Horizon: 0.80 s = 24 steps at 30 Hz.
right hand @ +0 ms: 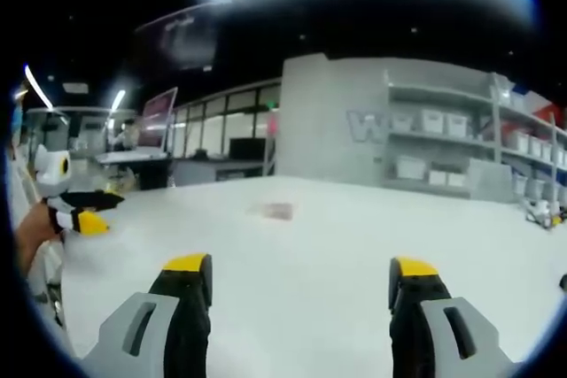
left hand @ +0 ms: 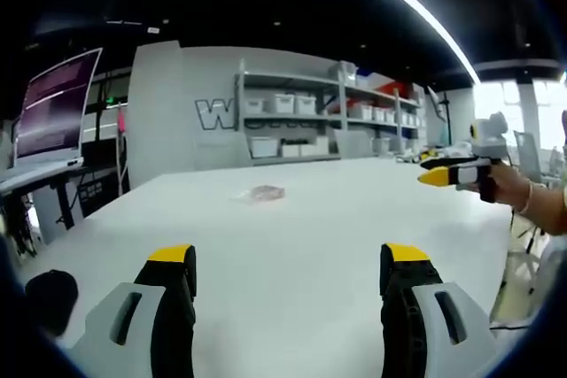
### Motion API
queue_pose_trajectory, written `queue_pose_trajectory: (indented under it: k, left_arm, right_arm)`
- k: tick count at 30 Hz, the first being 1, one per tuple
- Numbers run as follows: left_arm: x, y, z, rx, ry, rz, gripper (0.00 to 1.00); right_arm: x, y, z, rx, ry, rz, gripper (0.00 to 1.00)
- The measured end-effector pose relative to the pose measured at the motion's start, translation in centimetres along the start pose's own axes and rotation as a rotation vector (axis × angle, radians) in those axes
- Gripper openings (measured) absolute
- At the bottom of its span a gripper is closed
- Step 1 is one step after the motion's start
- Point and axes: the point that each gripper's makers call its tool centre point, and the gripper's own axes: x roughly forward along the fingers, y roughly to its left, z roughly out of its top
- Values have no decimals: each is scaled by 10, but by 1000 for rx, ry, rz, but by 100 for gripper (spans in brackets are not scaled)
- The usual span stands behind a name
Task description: Open the resealable bag by pulling the two sides of the seal apart until the entire bag opening is separated and visibly accessible.
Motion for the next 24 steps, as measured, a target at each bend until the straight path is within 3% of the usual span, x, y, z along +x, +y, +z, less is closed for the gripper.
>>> queue_pose_trajectory:
  k: [24]
  left_arm:
    - [4,2,-1,-7,0,-3,84]
  right_arm:
    - [18,-12,0,0,20,-17,82]
